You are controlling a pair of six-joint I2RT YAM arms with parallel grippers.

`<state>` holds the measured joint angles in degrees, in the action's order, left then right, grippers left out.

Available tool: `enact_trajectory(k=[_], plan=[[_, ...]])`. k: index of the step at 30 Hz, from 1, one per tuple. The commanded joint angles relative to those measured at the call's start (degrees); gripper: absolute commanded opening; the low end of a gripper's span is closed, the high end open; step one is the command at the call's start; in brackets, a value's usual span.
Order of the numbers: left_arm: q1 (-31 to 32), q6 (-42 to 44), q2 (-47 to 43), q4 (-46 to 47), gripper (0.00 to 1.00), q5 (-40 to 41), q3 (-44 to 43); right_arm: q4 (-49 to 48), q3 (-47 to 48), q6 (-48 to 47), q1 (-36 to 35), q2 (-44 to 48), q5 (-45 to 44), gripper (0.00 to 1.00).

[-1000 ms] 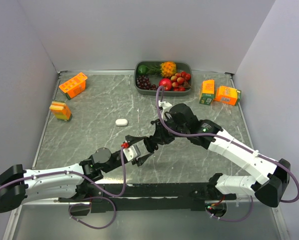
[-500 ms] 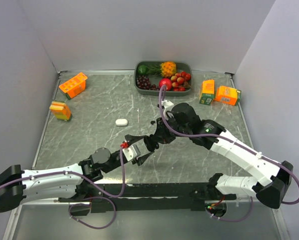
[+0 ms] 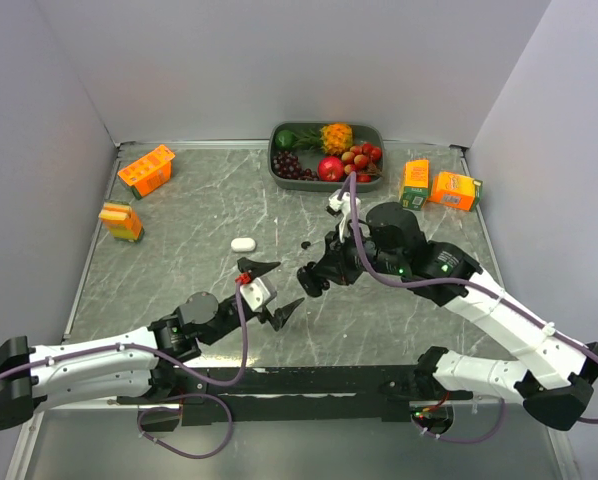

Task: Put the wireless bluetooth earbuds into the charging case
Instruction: Open the charging case.

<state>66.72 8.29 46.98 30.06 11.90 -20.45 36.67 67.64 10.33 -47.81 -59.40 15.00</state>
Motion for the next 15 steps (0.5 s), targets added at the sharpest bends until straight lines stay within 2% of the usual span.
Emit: enact_trajectory(k=[1,6,7,10,13,15], plan=[[-0.1,-4.5,-1.3,-3.3,0.96,-0.4,-4.5,1.7,3.6,-5.1,-1.7,0.5,-2.5,0.0],[-0.1,-7.9,-2.5,-6.2,0.96,-5.4,-6.5,3.5,4.5,-12.7,-5.8,0.3,-12.9,0.0],[-0.1,-10.6,-2.8,-6.7,0.96,-6.4,-7.3,3.2,4.3,-13.8,-7.7,0.6,-16.7,0.0],[-0.2,-10.8,-3.4,-10.9,0.96,-10.5,-8.8,0.3,2.3,-19.0,-12.4,2.2,-23.7,0.0],[-2.2,-13.6,-3.4,-12.3,0.96,-17.5,-8.8,-3.7,-0.5,-23.8,-15.5,4.3,-29.0,0.0],[-5.6,-14.9,-2.8,-12.9,0.96,-25.7,-9.0,-4.5,-1.6,-26.0,-17.7,5.0,-30.0,0.0]])
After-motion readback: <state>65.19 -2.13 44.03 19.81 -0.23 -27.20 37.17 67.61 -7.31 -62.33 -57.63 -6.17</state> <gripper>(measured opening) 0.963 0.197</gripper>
